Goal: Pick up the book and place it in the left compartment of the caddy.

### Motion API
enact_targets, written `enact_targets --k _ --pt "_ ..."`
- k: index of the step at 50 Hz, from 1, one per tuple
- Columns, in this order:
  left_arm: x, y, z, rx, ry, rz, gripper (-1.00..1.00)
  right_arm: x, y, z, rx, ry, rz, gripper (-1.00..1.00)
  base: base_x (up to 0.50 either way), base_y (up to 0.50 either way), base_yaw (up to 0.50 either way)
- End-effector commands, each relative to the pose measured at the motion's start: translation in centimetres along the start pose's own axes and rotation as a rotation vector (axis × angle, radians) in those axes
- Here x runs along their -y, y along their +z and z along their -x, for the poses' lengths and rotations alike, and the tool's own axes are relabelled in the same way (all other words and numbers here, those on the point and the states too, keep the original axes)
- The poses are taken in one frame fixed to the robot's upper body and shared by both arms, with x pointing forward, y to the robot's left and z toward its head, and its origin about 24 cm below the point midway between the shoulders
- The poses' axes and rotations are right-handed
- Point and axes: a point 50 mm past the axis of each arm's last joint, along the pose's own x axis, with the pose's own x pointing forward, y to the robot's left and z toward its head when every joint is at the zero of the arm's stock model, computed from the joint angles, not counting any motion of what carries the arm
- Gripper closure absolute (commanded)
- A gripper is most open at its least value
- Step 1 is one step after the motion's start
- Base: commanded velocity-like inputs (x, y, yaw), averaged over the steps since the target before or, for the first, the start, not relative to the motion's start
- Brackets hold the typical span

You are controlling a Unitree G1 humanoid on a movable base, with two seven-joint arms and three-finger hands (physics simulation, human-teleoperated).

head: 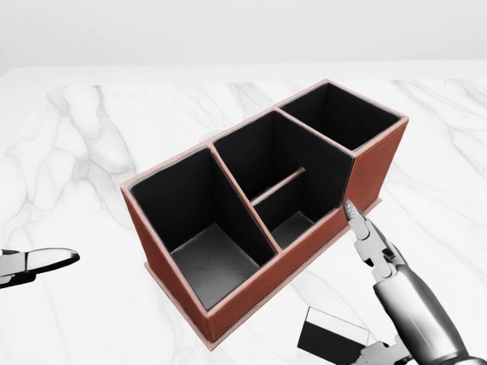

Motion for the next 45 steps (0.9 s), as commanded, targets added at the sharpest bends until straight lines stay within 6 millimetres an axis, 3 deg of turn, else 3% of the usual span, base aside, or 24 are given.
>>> enact_targets --k 1,45 --pt "-0.1 0.1 0.0 0.003 0.002 -0.003 -1.00 -0.6 -2.0 -0.2 -0.101 0.023 0.035 -1.00 0.00 0.00 0.00" --pt "-0.1 0.2 0.0 0.009 0.008 -0.002 -1.00 -0.8 -5.9 0.0 -0.279 0.109 0.055 -1.00 0.00 0.00 0.00"
